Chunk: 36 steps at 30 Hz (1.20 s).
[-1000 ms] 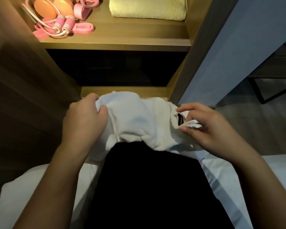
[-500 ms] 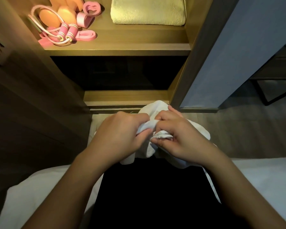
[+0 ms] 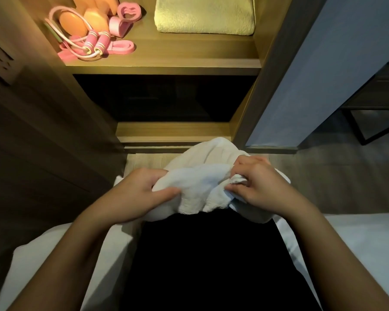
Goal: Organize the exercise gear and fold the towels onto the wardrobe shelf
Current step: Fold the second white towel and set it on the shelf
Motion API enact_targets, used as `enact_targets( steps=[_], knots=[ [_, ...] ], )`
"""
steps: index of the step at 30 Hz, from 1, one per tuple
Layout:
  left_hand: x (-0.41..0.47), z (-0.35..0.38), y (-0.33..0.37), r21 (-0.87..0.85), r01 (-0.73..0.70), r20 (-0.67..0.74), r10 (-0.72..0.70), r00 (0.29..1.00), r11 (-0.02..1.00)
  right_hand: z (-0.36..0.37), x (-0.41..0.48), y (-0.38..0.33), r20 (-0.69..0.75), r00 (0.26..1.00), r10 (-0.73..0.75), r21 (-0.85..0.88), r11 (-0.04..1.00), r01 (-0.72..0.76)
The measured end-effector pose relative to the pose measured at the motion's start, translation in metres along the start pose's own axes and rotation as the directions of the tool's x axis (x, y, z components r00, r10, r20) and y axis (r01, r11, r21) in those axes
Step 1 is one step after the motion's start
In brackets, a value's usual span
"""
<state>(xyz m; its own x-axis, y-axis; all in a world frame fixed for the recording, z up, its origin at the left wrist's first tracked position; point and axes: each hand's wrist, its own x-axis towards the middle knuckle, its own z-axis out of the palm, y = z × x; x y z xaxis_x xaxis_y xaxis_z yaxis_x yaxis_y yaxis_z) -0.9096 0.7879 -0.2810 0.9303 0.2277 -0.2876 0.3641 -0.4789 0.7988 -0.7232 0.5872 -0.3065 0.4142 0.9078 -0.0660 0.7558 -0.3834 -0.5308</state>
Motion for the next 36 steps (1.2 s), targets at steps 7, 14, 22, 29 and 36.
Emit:
enact_targets(
  steps=[7,14,22,29,36],
  knots=[
    [-0.014,0.026,0.047,-0.177,0.086,0.187,-0.053,0.981,0.98,-0.011,-0.002,-0.006,0.133,0.99,0.041,-0.001,0.999,-0.041],
    [0.028,0.065,-0.001,-0.217,0.326,0.111,-0.309,0.945,0.92,0.002,-0.018,0.001,-0.034,0.995,0.091,-0.014,0.996,-0.091],
    [0.044,0.091,-0.018,-0.057,0.379,0.031,-0.378,0.925,0.924,0.008,-0.02,-0.018,0.134,0.966,-0.222,0.007,0.975,0.223],
    [0.005,0.074,-0.027,-0.004,0.19,-0.016,-0.19,0.982,0.982,0.034,0.011,-0.018,0.335,0.924,-0.186,-0.159,0.955,0.251],
    [-0.047,0.025,-0.064,0.251,0.327,0.144,-0.369,0.918,0.911,0.048,0.021,-0.015,0.245,0.954,-0.175,-0.245,0.941,0.236]
  ],
)
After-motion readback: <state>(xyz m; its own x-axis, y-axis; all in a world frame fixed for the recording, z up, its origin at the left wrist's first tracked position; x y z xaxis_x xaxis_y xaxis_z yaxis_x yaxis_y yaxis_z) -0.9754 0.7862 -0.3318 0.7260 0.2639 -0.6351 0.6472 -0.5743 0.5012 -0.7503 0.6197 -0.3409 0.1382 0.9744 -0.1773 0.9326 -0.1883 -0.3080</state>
